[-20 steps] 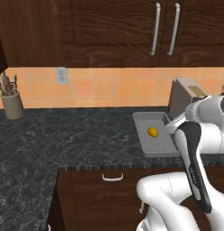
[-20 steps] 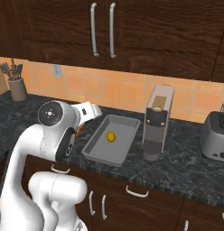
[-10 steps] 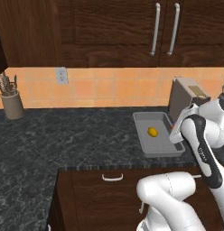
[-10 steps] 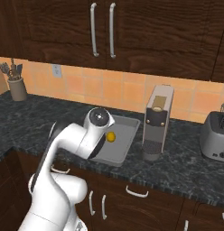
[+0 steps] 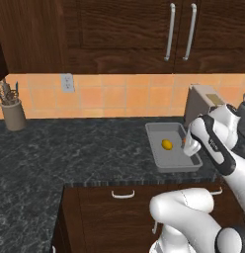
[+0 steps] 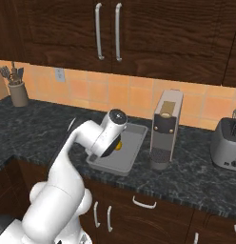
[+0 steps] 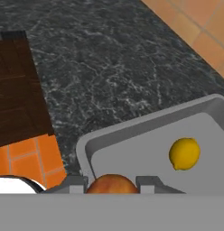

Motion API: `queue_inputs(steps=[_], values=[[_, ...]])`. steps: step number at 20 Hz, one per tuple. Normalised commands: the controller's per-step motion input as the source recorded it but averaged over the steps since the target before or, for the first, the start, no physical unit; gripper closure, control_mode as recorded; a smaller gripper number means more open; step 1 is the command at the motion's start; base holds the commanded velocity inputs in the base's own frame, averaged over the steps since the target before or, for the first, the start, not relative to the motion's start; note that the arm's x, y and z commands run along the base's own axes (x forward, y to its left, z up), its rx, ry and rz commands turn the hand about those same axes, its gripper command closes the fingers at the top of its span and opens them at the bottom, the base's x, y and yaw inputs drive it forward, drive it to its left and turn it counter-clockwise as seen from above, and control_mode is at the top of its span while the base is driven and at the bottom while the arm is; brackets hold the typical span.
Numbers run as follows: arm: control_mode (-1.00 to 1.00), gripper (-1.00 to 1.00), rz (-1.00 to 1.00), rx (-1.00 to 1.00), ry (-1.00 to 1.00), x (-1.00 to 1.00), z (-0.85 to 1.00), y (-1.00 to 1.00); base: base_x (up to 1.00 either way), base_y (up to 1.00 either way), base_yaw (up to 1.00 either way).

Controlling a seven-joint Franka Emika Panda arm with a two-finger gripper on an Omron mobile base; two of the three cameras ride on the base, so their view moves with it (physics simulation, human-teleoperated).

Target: Place one lemon and one chicken drumstick in each tupperware on the nearby counter, to pack two identical lunches.

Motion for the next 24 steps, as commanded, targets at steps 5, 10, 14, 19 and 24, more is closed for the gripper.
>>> queue_inputs(steps=[5,10,14,19,24], values=[[-1.00,1.00,0.00,-0.05,-0.03,0.09,-0.54,0.00,0.00,0.00,0.00],[-1.00,1.00,0.00,0.00,0.00,0.26,-0.39,0.00,0.00,0.00,0.00],[-1.00,1.00,0.00,0.00,0.00,0.43,-0.36,0.00,0.00,0.00,0.00],[-1.00,1.00,0.00,0.00,0.00,0.53,-0.22,-0.06,0.00,0.00,0.00],[-1.00,-1.00,0.00,0.00,0.00,0.54,-0.21,-0.17,0.00,0.00,0.00]])
